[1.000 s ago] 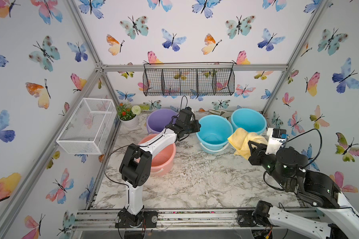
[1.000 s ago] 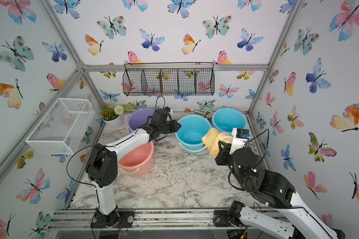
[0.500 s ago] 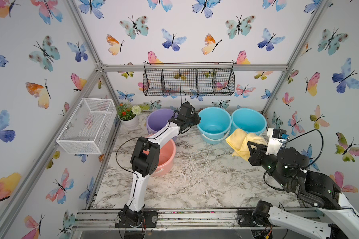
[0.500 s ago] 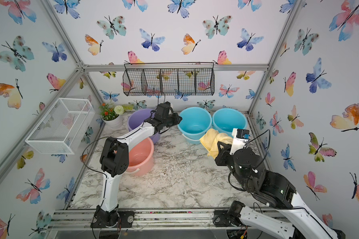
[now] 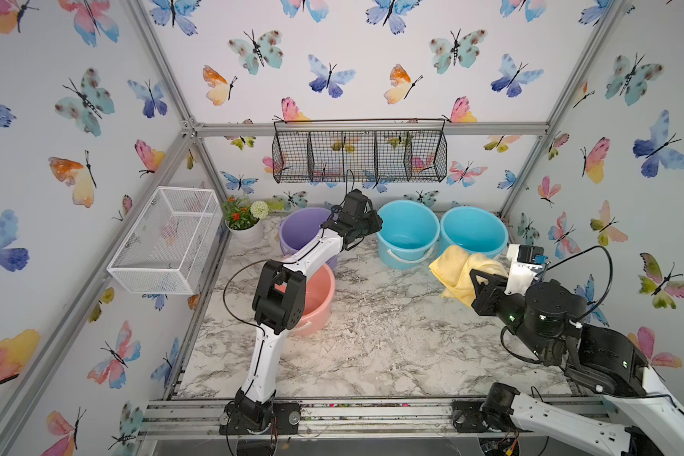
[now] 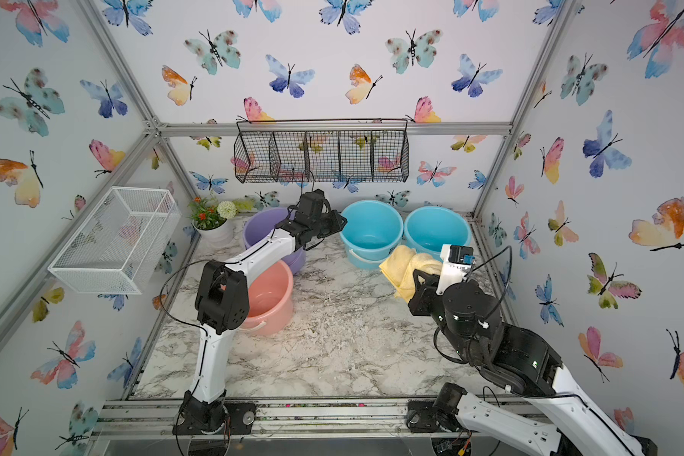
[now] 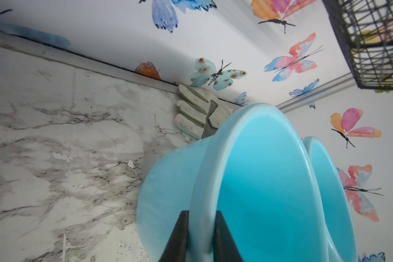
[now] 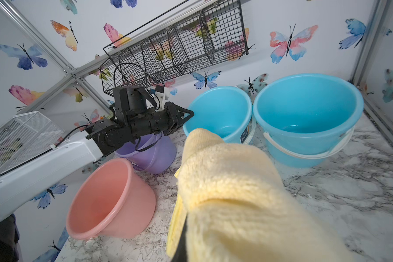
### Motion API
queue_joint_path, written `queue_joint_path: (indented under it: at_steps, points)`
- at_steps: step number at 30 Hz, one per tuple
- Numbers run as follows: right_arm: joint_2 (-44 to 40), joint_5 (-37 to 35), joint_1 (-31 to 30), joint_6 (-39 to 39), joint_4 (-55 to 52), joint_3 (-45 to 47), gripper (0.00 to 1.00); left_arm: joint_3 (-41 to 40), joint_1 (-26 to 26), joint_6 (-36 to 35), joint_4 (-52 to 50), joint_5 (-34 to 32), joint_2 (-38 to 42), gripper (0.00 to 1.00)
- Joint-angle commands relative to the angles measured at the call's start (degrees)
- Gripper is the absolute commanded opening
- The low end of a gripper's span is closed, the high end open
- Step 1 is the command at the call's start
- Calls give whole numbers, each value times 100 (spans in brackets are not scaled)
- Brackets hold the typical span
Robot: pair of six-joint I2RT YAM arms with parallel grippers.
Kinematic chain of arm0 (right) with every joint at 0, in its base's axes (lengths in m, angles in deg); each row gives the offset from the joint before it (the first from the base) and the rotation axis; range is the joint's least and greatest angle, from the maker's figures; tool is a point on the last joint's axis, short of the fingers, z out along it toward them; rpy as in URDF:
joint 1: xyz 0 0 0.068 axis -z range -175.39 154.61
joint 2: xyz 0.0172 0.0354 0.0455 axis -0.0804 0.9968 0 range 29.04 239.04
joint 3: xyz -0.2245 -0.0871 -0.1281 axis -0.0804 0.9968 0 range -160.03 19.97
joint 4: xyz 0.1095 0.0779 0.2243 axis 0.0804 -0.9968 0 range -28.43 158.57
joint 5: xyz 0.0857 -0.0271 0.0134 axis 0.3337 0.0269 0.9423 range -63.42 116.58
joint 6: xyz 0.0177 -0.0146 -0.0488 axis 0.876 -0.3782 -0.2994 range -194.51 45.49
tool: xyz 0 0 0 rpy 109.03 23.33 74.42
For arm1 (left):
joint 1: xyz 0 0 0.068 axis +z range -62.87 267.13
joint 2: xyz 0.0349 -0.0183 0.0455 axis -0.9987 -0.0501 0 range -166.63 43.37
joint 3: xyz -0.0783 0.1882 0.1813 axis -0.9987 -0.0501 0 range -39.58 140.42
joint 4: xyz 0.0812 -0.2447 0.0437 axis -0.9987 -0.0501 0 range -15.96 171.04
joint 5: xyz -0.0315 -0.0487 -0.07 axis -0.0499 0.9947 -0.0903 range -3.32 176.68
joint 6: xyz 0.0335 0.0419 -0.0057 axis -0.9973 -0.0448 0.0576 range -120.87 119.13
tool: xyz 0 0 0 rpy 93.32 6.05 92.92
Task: Wipe the inside of the bucket with a cloth
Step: Place the bucket at the center of the board.
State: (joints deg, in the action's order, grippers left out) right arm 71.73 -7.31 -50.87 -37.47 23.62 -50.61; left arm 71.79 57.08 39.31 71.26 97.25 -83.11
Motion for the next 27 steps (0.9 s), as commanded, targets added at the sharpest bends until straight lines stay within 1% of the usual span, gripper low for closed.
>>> queue_joint_path:
  at_steps: [1,6,7,12,14,17,20,23,27]
  points:
    - [62,44,-19,-3,83,-16,2,-63,51,-15,157,-53,316,22]
    - [72,65,-15,23,74,-24,2,-159,106,10,141,-80,334,22]
    - [72,65,-15,23,67,-33,2,-167,122,15,135,-80,340,25]
    - [79,-2,-16,23,-27,-126,2,-238,232,32,163,-82,475,46]
    - [113,-153,-15,58,-240,-227,2,-264,244,-33,178,-100,581,53]
    - [244,-550,-15,181,-768,-510,2,-270,244,-116,144,-147,738,59]
    - [363,-844,-15,229,-1243,-834,2,-332,247,-171,126,-204,936,62]
    - [461,-1081,-15,234,-1587,-1095,2,-401,236,-215,146,-173,1175,62]
    - [527,-1169,-15,234,-1699,-1199,2,-463,212,-415,31,-160,1702,61]
